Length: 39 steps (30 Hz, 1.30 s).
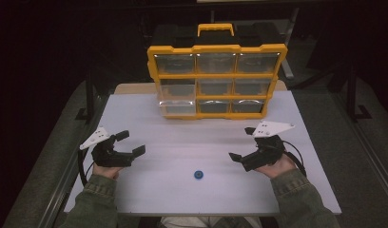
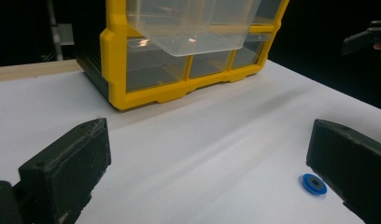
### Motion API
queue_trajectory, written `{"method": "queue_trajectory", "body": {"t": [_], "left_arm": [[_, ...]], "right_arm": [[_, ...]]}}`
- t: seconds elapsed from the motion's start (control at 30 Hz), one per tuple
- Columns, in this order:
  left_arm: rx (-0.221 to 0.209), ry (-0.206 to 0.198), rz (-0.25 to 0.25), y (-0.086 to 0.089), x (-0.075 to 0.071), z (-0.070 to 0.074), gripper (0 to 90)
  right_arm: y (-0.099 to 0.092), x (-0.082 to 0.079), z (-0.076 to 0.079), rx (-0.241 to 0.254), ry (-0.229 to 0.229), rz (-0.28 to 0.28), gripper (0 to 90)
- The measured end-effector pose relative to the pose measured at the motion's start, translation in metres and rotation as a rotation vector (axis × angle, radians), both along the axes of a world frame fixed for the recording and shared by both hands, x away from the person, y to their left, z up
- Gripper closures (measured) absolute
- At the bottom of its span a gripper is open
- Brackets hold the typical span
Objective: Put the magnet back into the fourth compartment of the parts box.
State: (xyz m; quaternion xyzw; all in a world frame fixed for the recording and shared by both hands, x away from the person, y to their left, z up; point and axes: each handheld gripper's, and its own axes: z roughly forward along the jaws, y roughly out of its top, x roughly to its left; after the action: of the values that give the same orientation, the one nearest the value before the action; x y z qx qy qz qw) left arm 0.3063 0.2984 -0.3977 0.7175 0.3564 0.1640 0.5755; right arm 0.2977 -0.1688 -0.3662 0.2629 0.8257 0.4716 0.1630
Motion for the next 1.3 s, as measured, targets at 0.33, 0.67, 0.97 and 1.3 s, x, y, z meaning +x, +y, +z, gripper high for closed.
{"method": "queue_trajectory", "body": {"t": [0.33, 0.67, 0.97, 1.3], "left_arm": [[0.002, -0.005, -0.002, 0.002, 0.000, 0.000, 0.0], [0.005, 0.000, -0.005, 0.003, 0.001, 0.000, 0.0], [0.007, 0.000, -0.006, 0.002, 0.001, 0.000, 0.0], [0.013, 0.001, -0.015, 0.000, 0.000, -0.001, 0.0]], "right_arm": [[0.023, -0.001, 0.003, -0.026, 0.014, 0.069, 0.0], [0.038, -0.002, -0.003, -0.064, 0.028, 0.098, 0.0], [0.050, -0.003, -0.010, -0.091, 0.047, 0.131, 0.0], [0.063, -0.002, -0.018, -0.116, 0.071, 0.161, 0.0]]}}
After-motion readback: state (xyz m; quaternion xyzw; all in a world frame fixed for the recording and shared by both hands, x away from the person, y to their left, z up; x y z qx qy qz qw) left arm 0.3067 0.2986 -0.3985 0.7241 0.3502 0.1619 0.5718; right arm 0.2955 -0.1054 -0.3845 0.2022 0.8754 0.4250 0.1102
